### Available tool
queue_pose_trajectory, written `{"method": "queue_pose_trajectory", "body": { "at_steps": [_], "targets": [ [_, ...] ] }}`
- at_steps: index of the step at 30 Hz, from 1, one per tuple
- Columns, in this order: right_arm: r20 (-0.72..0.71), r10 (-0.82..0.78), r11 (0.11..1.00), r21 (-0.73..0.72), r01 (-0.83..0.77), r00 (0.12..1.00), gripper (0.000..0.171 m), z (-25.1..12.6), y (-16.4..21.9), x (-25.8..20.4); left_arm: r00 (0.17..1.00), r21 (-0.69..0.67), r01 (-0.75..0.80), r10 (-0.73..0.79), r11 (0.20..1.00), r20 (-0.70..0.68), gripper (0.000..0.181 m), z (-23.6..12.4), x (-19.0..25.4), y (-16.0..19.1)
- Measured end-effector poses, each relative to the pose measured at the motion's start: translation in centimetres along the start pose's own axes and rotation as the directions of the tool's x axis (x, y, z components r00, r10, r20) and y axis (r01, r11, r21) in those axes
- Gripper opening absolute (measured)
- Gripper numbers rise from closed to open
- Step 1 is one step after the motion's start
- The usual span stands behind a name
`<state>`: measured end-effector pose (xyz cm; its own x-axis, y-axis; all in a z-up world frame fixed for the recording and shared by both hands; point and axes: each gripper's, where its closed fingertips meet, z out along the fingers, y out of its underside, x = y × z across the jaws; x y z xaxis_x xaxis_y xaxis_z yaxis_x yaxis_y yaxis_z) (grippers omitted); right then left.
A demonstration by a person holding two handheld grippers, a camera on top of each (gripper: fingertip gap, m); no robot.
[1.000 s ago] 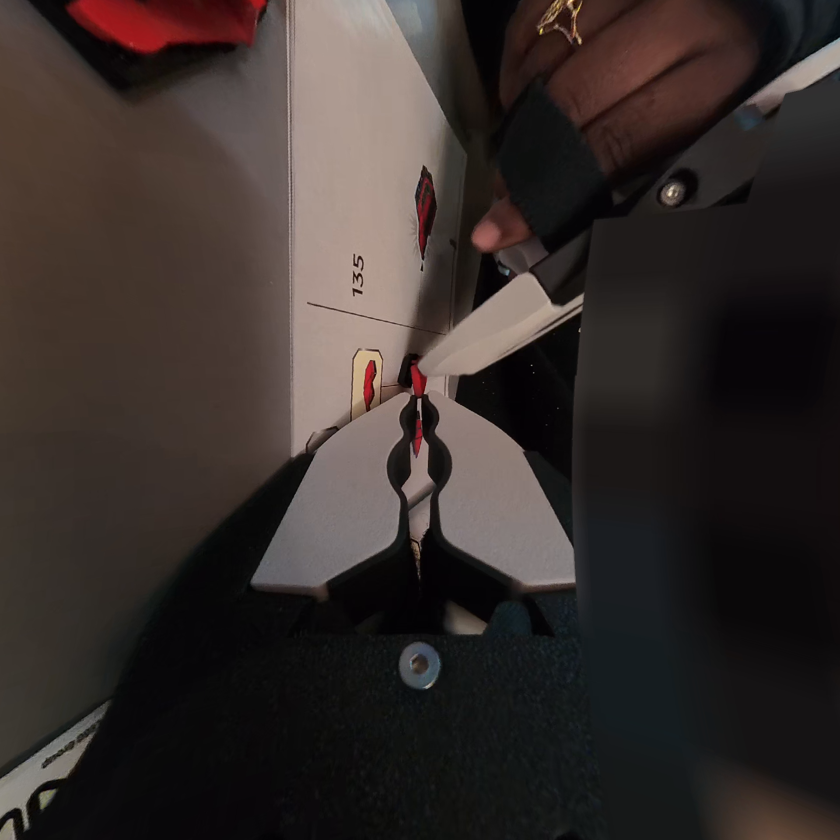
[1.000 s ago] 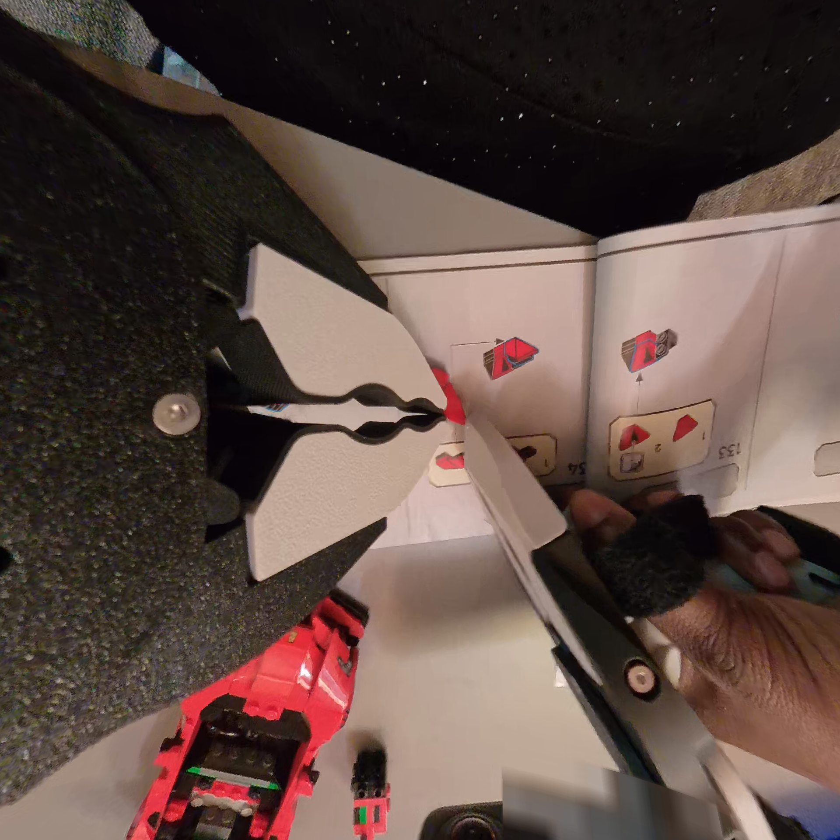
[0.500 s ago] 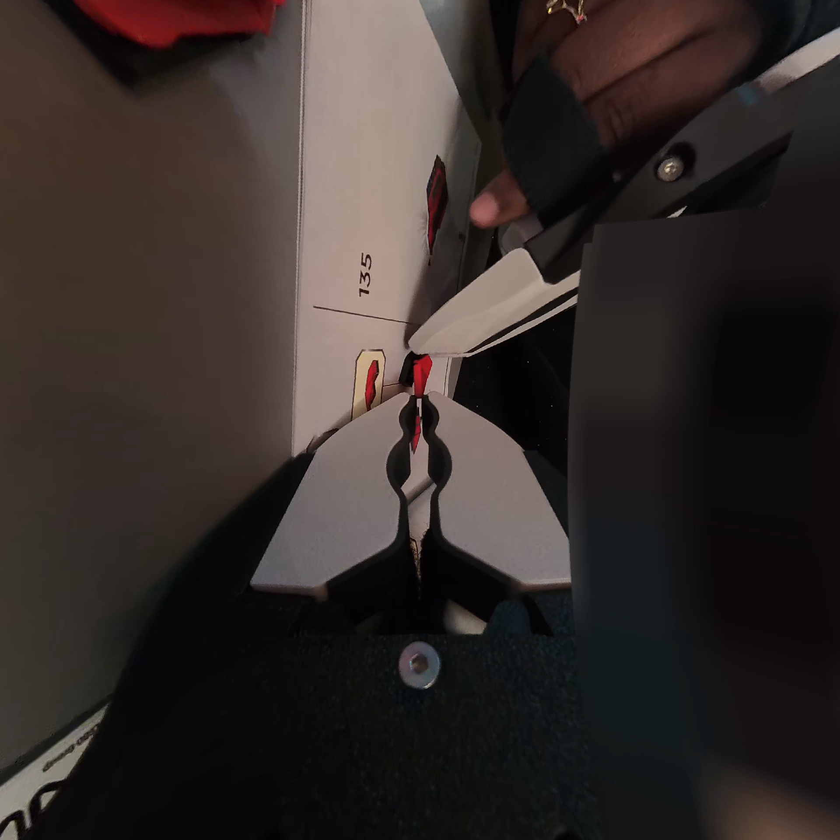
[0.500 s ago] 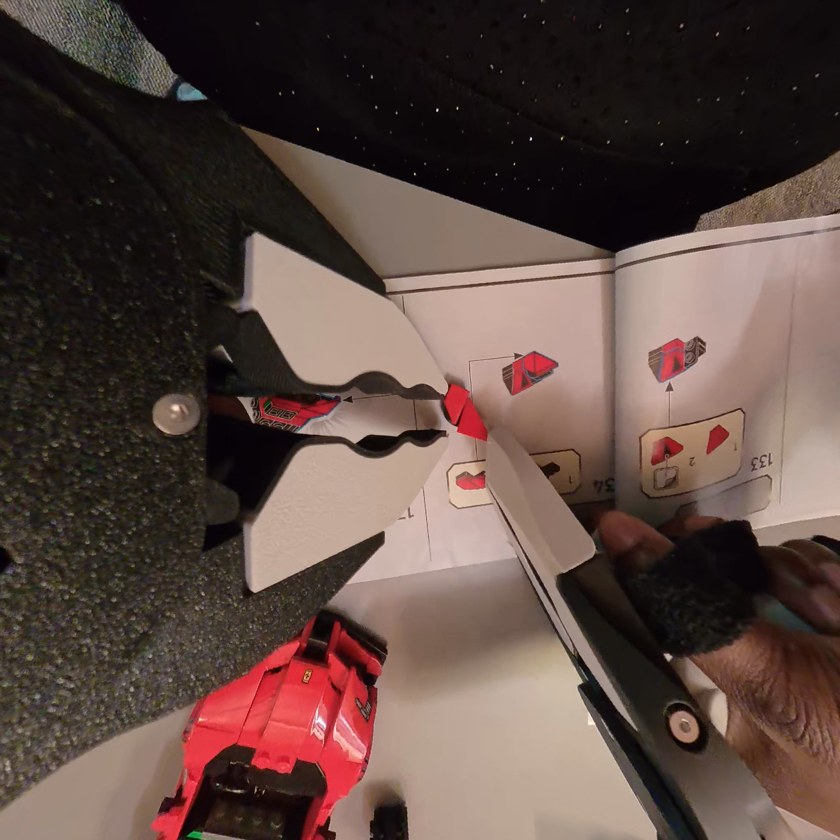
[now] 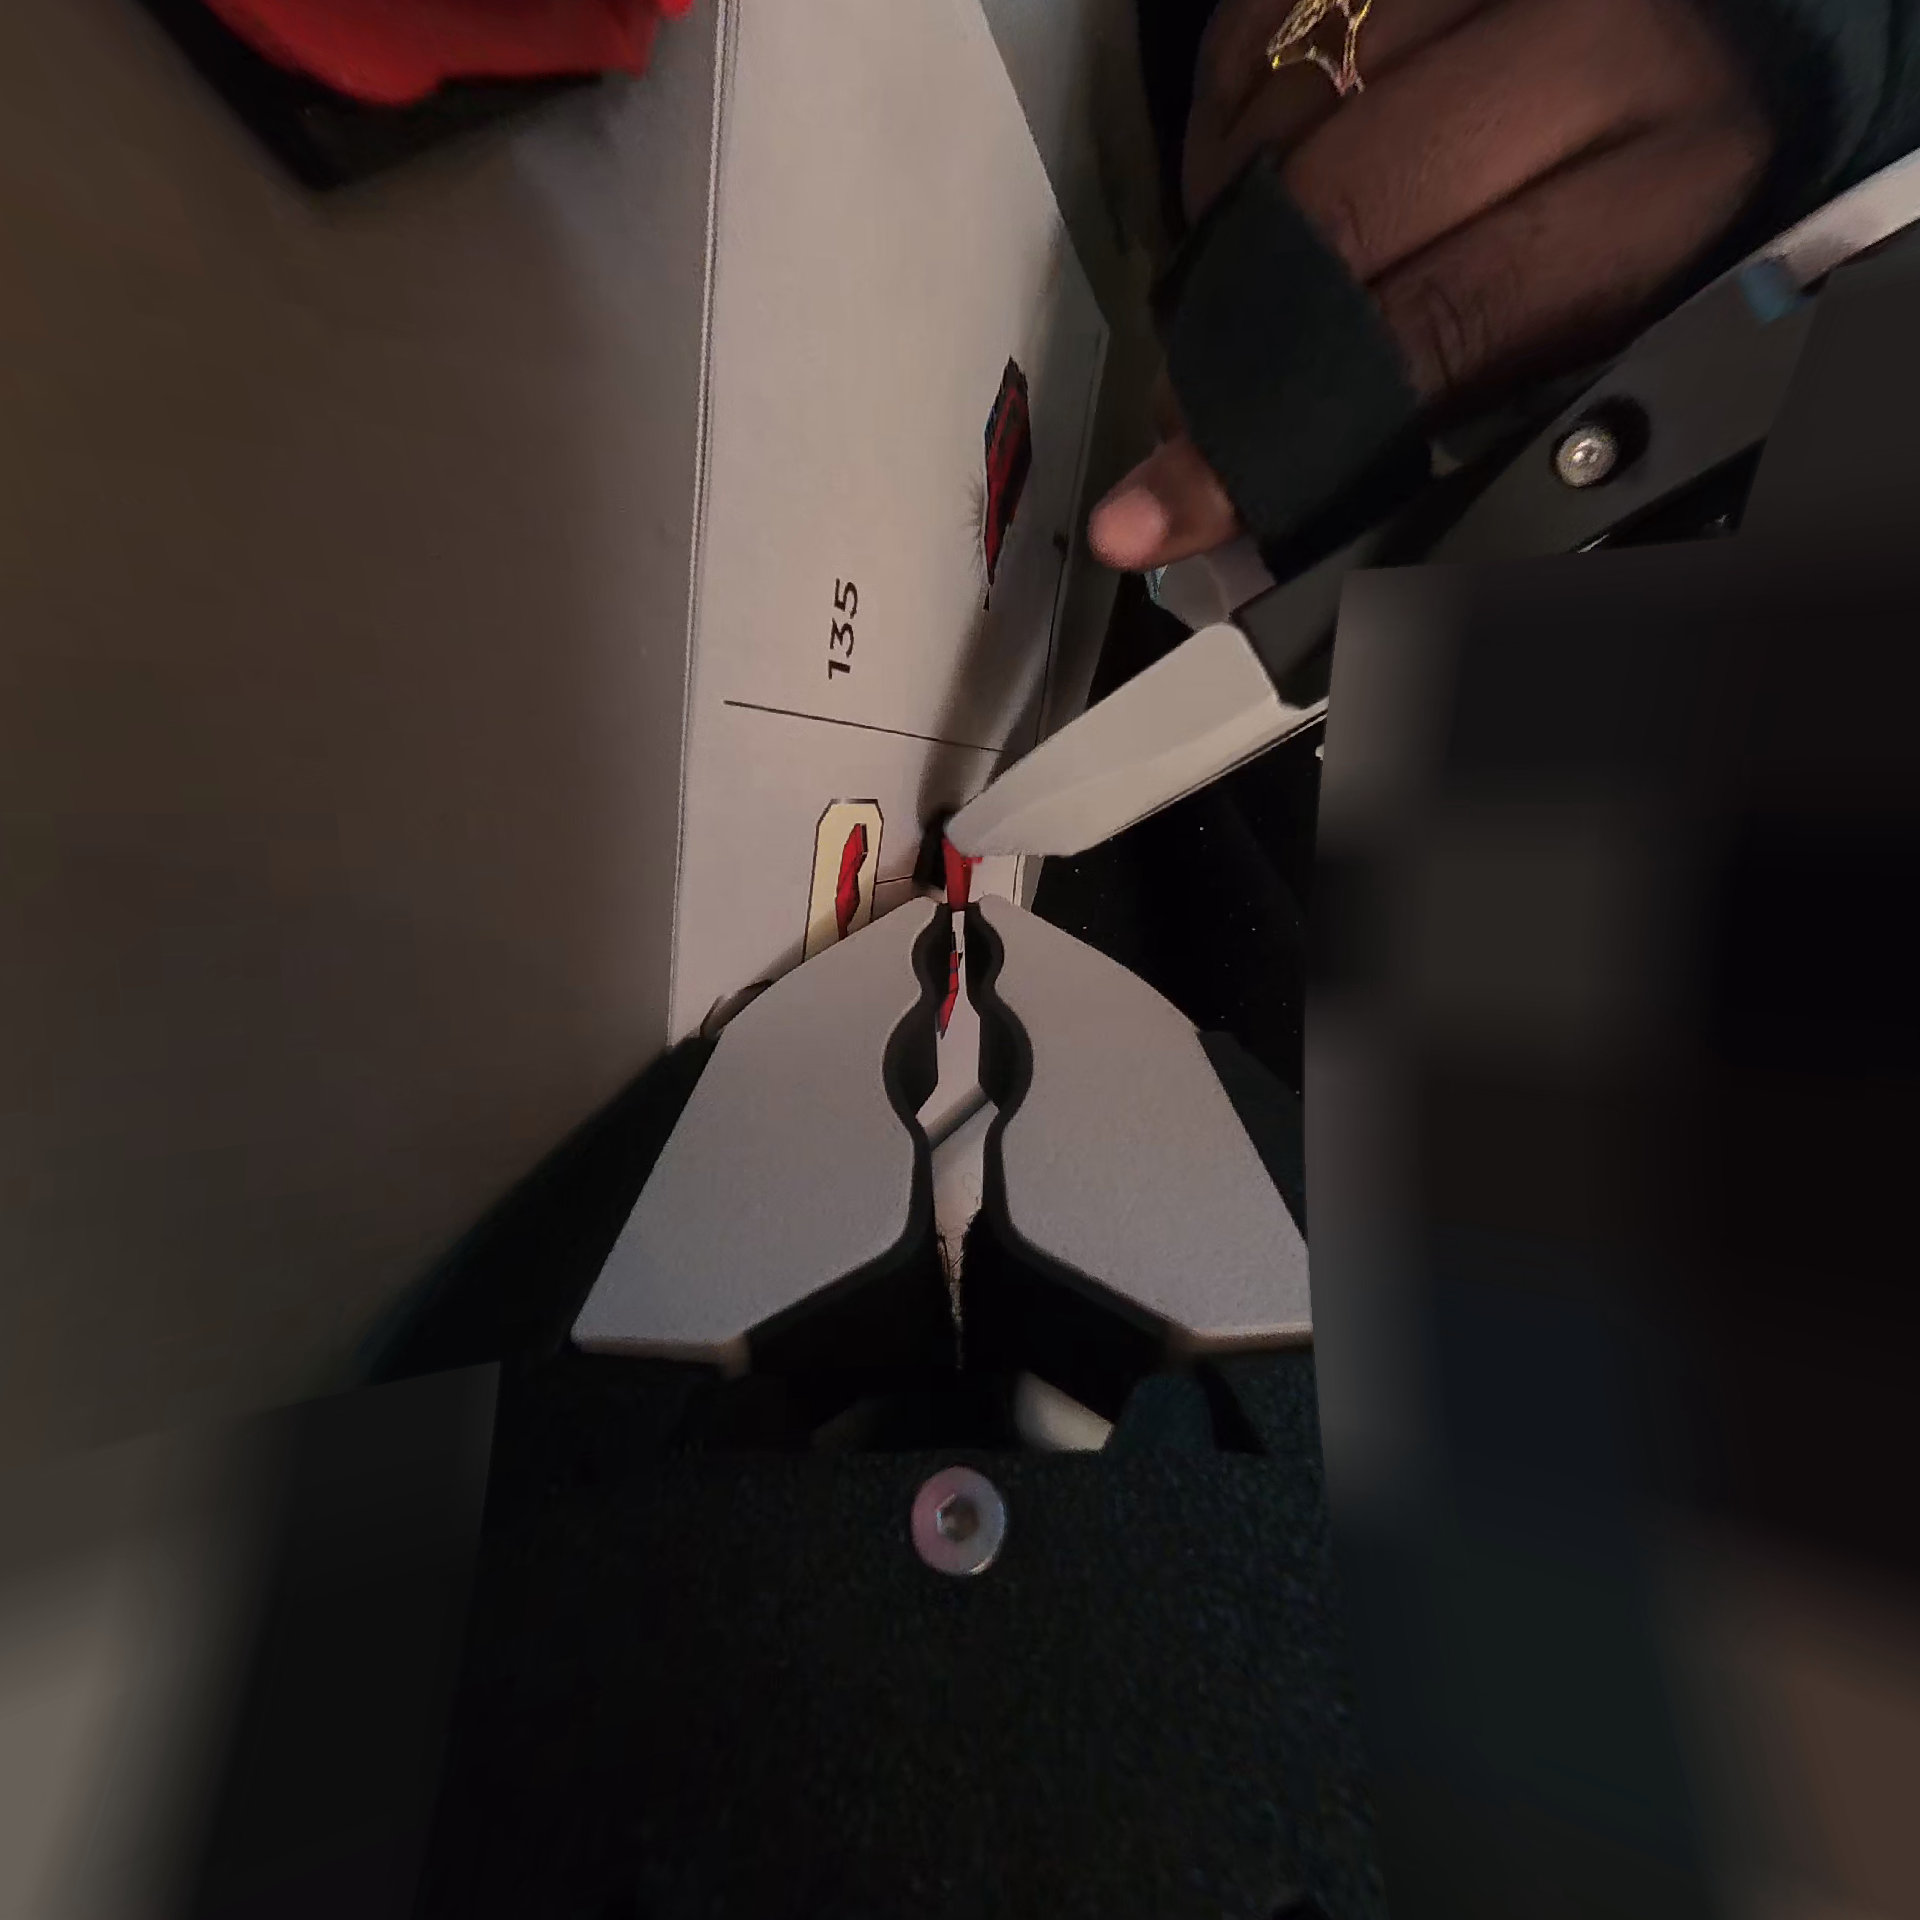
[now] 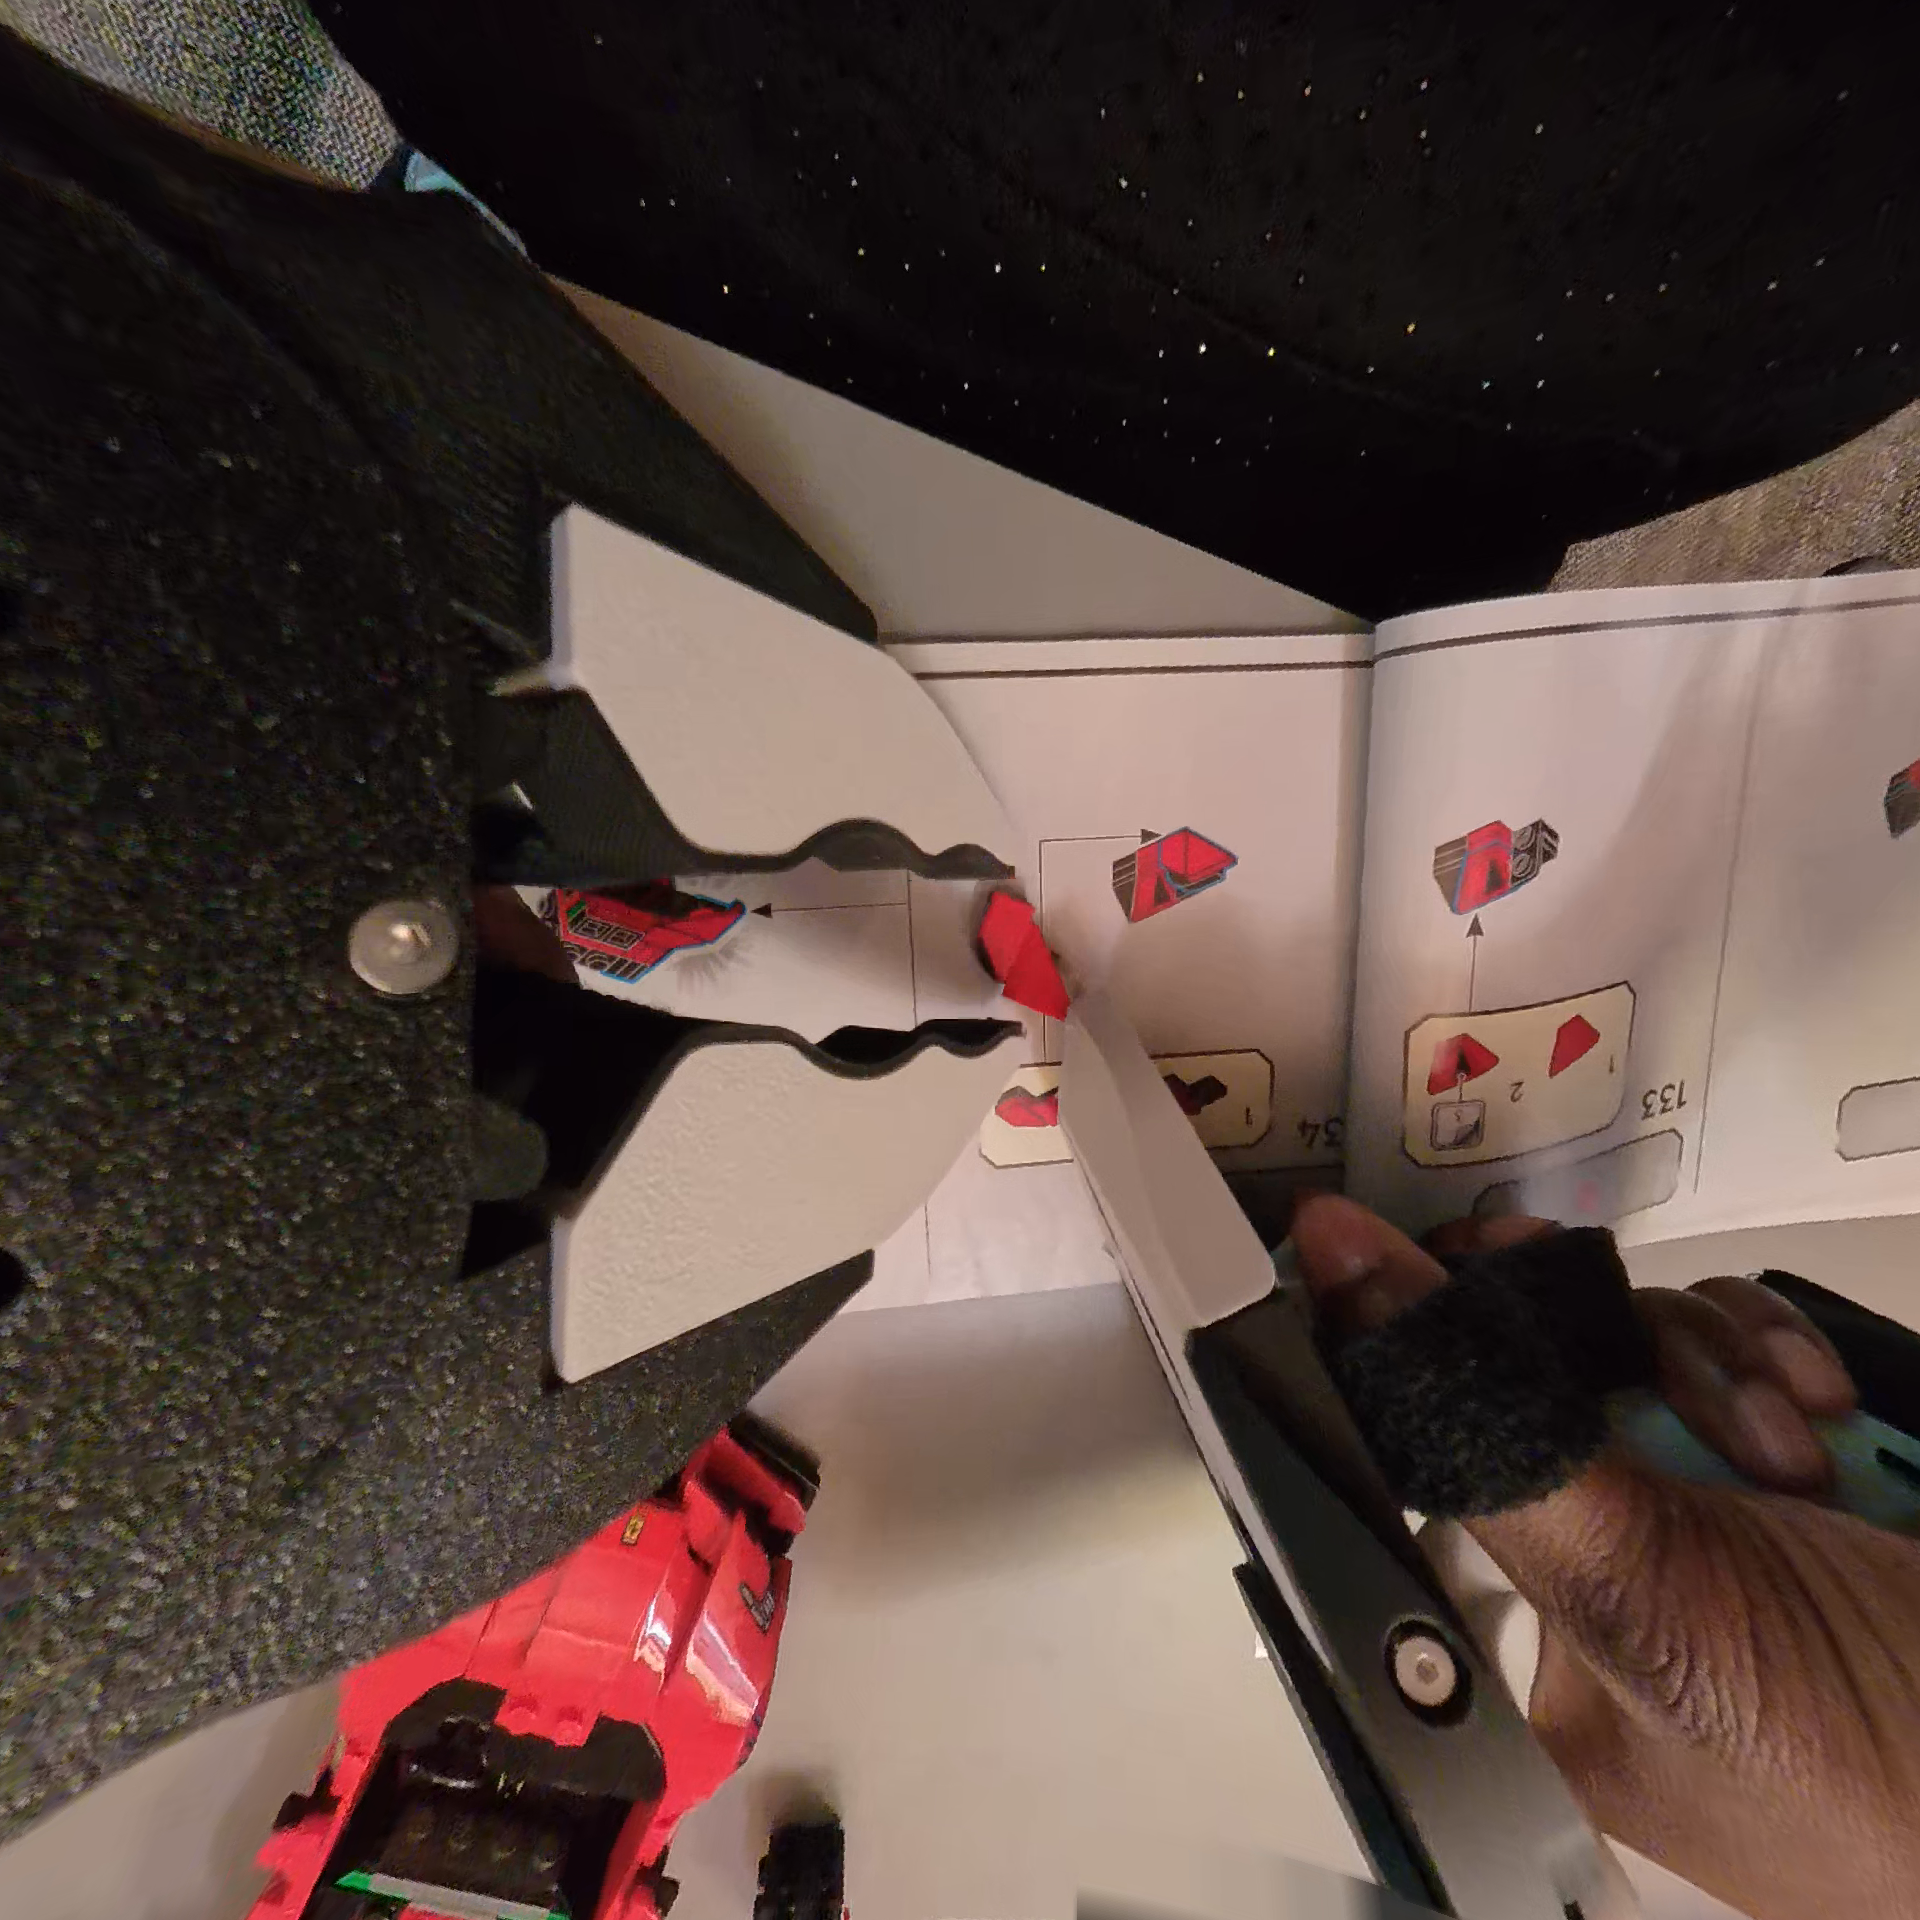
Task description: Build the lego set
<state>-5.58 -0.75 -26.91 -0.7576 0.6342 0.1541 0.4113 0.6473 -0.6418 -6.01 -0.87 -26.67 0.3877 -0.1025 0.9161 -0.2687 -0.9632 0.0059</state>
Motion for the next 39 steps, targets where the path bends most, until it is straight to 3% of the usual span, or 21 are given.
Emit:
{"method": "queue_pose_trajectory", "body": {
  "at_steps": [32,35,39],
  "targets": [
    [-0.009,0.03,1.0,-0.01,-0.03,1.0,0.017,0.3,0.1,0.0,0.999,0.032,-0.03,0.029,0.999,0.032,0.011,-0.2,0.3,-0.3],
    [-0.017,0.029,1.0,-0.009,-0.029,0.999,0.017,0.2,0.1,0.1,0.994,0.021,-0.088,0.086,0.996,0.068,0.015,-0.7,0.3,0.0],
    [-0.044,0.059,0.998,0.014,-0.058,0.997,0.02,-0.5,-0.1,0.5,0.953,-0.011,-0.27,0.269,0.963,0.136,0.02,-1.1,1.4,1.3]
  ]
}}
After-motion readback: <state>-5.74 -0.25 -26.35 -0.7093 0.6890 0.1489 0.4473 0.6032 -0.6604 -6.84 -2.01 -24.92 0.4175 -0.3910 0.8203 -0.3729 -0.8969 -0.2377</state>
